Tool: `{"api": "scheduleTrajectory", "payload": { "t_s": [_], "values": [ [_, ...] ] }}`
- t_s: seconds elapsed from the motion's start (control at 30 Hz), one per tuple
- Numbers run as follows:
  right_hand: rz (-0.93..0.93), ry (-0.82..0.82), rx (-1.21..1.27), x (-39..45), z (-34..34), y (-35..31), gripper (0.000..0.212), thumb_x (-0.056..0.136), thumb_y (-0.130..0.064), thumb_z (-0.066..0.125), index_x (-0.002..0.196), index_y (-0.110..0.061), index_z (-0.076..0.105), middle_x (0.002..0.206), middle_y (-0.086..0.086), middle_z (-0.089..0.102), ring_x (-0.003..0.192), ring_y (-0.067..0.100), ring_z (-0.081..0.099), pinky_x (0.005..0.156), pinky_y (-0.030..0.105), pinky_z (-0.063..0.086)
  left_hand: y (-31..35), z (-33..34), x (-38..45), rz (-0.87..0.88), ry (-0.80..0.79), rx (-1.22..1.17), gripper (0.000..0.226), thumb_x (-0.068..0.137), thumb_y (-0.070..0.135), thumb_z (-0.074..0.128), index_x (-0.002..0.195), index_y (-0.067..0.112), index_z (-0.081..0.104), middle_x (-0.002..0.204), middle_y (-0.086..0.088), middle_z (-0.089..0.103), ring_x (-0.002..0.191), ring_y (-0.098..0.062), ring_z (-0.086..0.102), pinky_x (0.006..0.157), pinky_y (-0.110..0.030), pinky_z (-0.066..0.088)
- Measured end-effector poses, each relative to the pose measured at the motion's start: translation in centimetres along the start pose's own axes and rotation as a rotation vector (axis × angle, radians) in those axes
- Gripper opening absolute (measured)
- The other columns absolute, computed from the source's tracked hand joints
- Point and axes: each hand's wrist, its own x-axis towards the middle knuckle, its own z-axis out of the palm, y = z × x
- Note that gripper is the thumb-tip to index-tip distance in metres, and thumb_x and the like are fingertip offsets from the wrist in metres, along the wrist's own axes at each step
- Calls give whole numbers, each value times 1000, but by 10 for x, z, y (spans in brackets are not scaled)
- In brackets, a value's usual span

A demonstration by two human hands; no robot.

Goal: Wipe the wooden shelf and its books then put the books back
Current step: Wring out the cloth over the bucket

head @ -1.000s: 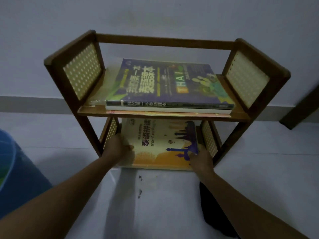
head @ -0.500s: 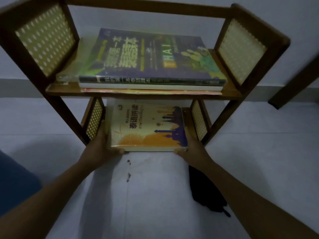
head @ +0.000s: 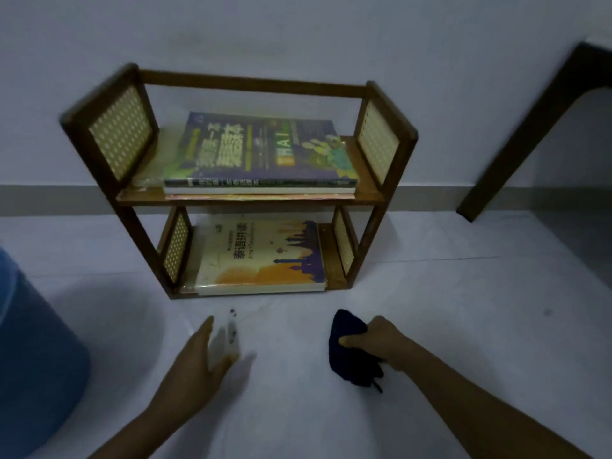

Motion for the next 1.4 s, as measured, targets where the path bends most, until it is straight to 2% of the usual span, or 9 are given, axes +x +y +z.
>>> {"api": "scheduleTrajectory", "payload": {
  "t_s": [0.2,0.3,0.37,0.5,0.73,0.93,1.0,1.1,1.4],
  "values": [
    [-171,-249,262,-78,-17,-40,50,69,-3,81,112,-10,57,108,16,66,92,31,69,77,44,59,60,-28,-11,92,-212,-115,113,55,88,50,147,24,30,146,9,41,128,-7,45,105,-27,40],
    [-322,-461,341,-117,-22,-78,57,71,1,79,122,-8,55,116,19,66,99,37,68,76,47,58,105,-48,-17,99,-410,-413,85,73,66,64,145,33,33,145,18,39,131,-4,42,110,-32,38],
    [-428,-536,281,-137,-24,-105,51,74,-1,76,121,-9,60,115,16,68,103,35,67,81,45,56,123,-69,-20,171,-437,-497,49,83,46,67,128,31,55,126,9,62,114,-9,59,98,-34,50],
    [-572,-356,93,-162,-11,-153,30,80,-11,74,108,-12,64,106,8,70,97,25,69,85,41,57,130,-114,-38,191,-293,-568,26,88,24,67,114,26,65,106,0,72,96,-16,69,79,-30,57],
    [-1043,-144,-409,-218,49,-244,14,86,-19,63,100,-20,62,109,1,65,99,16,60,88,46,51,88,-186,-89,258,259,-111,36,73,58,66,100,35,61,97,10,60,91,-2,57,72,-13,42],
    [-1273,-130,-569,-258,109,-293,29,90,-15,60,117,-23,66,153,-1,35,146,13,20,117,40,25,58,-236,-142,121,448,-378,27,83,29,72,105,24,58,93,4,67,85,-10,66,72,-26,54],
    [-1289,-100,-622,-269,129,-298,27,88,-21,63,114,-25,68,142,1,52,139,14,36,109,38,36,44,-245,-156,55,519,-300,21,81,29,72,98,21,62,88,3,66,80,-13,63,69,-26,50],
    [-1292,-123,-761,-278,149,-301,18,88,-28,61,105,-25,66,106,1,68,95,18,60,73,30,45,26,-250,-174,38,602,-150,23,79,30,74,95,19,63,88,7,60,78,-7,56,65,-16,41],
    [-1147,-300,-943,-276,191,-330,24,90,-37,61,109,-22,59,103,-1,57,93,16,55,73,26,44,1,-260,-197,-189,537,-508,16,91,28,60,106,23,64,95,3,71,92,-15,66,83,-44,57]
  ]
}}
